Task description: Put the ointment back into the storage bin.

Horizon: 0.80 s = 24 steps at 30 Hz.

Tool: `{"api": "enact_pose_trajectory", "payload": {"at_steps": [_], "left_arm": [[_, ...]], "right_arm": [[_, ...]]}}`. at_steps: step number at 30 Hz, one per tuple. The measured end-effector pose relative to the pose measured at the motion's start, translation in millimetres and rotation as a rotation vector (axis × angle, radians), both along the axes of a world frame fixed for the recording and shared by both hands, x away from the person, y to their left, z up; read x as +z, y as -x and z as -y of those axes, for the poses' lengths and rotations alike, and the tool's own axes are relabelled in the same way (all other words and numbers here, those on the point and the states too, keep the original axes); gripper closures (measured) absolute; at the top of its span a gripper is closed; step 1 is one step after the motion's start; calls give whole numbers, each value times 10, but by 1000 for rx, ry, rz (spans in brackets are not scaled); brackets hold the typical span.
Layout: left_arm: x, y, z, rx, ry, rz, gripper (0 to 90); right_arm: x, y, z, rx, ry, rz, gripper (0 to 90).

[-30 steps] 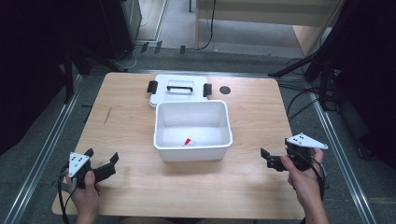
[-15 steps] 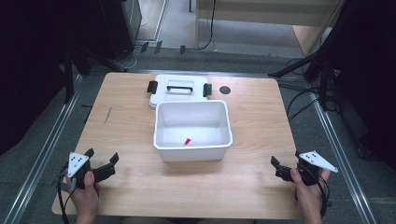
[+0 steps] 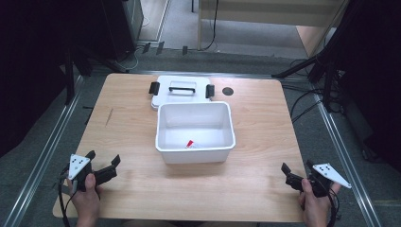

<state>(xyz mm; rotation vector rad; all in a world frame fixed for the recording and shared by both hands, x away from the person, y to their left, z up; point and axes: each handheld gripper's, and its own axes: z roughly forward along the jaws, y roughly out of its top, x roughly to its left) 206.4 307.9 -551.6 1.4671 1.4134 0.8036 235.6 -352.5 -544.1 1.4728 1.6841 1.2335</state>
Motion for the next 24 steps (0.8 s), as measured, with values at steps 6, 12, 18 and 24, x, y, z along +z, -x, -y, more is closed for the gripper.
{"api": "enact_pose_trajectory", "payload": {"at_steps": [6, 12, 18, 24], "left_arm": [[1, 0, 6, -6, -4, 5, 46], [2, -1, 22, -5, -20, 5, 47], [6, -52, 41, 22, -30, -45, 75], [6, -25, 45, 25, -37, -34, 56]], "right_arm": [[-17, 57, -49, 17, 10, 1, 0], [-17, 23, -69, 44, 19, -15, 0], [-20, 1, -28, 50, -32, -20, 0], [-23, -12, 3, 63, -62, -34, 0]]}}
